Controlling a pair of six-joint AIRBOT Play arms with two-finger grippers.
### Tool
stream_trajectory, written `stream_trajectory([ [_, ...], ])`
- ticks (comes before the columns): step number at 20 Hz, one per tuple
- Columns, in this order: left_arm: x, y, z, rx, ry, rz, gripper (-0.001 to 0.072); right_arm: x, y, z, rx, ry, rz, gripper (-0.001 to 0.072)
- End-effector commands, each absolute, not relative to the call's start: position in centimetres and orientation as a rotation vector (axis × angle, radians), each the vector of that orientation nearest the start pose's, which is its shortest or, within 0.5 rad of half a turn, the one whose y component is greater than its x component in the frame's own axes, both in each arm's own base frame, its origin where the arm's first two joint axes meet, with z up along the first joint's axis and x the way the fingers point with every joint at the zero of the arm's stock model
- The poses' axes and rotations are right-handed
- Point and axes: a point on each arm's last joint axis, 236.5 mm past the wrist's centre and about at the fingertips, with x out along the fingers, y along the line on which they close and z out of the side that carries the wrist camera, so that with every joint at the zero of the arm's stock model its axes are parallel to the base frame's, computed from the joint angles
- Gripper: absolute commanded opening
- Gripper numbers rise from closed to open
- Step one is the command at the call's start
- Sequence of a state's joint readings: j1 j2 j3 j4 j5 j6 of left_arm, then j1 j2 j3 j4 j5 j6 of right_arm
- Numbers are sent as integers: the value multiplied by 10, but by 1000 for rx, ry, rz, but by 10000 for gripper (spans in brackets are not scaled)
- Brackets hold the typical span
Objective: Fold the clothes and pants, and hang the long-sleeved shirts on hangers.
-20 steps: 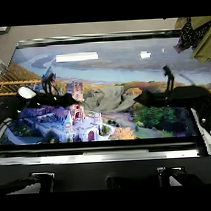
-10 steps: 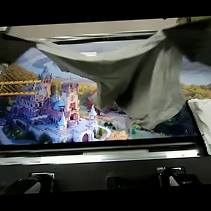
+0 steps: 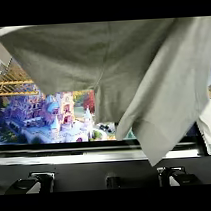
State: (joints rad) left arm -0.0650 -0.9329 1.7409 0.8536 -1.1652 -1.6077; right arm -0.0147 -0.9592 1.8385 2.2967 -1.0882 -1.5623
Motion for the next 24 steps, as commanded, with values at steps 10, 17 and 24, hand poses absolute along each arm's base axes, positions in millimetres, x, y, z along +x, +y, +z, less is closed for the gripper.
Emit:
stream_trajectory([
  [10,510,-132,94,-435,1068,-284,16,557,267,81,615,936,568,31],
  [17,515,-160,-42,-567,1343,-276,16,546,286,-10,679,1147,517,271],
  [24,508,-155,-38,-567,1369,-279,16,484,124,73,462,1248,584,418],
])
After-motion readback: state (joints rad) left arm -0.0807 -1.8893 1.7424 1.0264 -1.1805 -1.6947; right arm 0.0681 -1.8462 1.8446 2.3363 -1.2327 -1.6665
